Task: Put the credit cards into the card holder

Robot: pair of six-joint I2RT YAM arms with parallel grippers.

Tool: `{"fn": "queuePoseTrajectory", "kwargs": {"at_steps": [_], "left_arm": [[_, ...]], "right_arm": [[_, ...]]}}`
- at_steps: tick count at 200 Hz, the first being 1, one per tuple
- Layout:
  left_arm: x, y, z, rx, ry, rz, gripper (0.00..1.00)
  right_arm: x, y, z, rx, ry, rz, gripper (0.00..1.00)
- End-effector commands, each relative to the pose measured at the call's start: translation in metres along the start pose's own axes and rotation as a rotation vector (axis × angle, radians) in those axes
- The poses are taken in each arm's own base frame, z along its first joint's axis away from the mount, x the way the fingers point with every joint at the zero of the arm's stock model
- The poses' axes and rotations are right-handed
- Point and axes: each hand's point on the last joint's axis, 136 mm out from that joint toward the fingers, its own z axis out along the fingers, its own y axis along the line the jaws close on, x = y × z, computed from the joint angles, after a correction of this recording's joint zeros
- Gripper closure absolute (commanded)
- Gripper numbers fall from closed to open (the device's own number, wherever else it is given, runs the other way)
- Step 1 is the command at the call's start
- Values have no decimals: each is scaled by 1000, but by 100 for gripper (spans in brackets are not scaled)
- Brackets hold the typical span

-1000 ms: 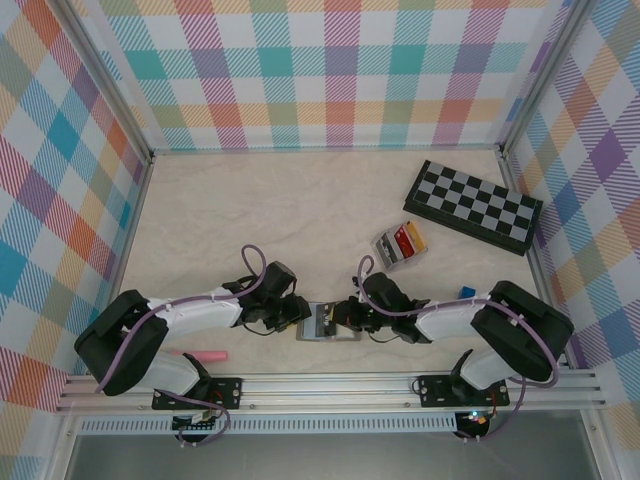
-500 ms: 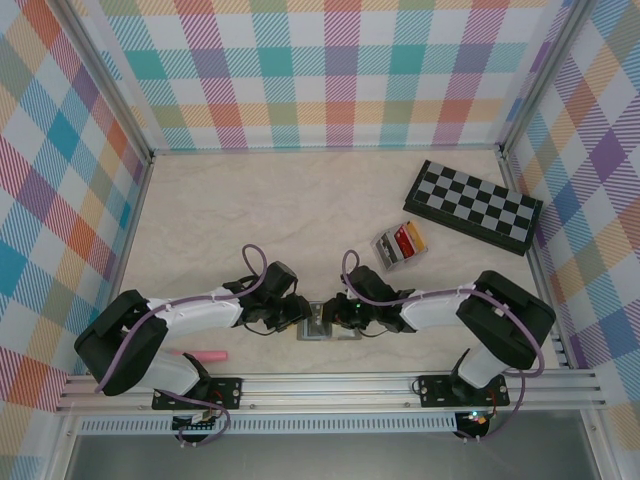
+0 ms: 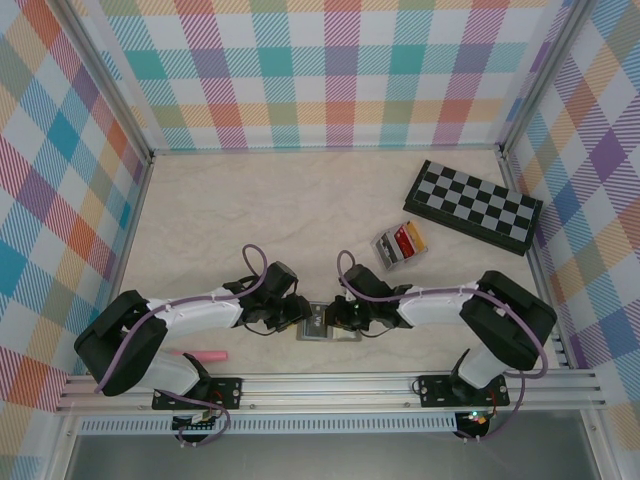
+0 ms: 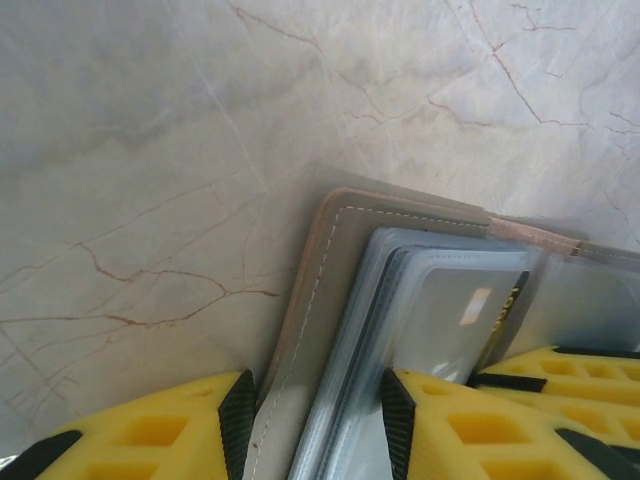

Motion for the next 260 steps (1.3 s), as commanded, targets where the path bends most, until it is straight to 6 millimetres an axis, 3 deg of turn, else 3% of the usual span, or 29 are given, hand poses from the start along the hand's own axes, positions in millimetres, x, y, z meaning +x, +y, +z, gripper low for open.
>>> {"fn": "queuePoseTrajectory", "kwargs": {"at_steps": [1,18,39,85,105,127,169,206,228,260], "left_arm": [[9,-10,4,40,29,31,58],[8,-12,1,42,19,33,58],[5,-9,-5,24,-4,44,55],[0,-3,-16,-25,-37,85,42],[-1,-7,-14,-16,-26,100,39],[-1,-13,-11,-5,-9,108,38],[2,-19,-3,6,28,114,37],[3,-26,0,27,45,122,39],[2,-28,-2,29,41,126,40],[1,-25,-2,14,40,120,40]], "right_arm": [[1,24,5,-69,26,-48,86],[-2,26,-1,-62,8,-55,84],[-8,14,-20,41,-55,-70,78],[-22,-44,-106,466,-255,-70,54],[-21,-63,-127,589,-265,-66,40],[-15,-72,-122,630,-208,-59,37],[-14,-69,-94,624,-123,-60,35],[-15,-65,-74,582,-89,-67,50],[-15,-63,-71,572,-81,-63,50],[-20,-49,-81,541,-112,-82,41]]}}
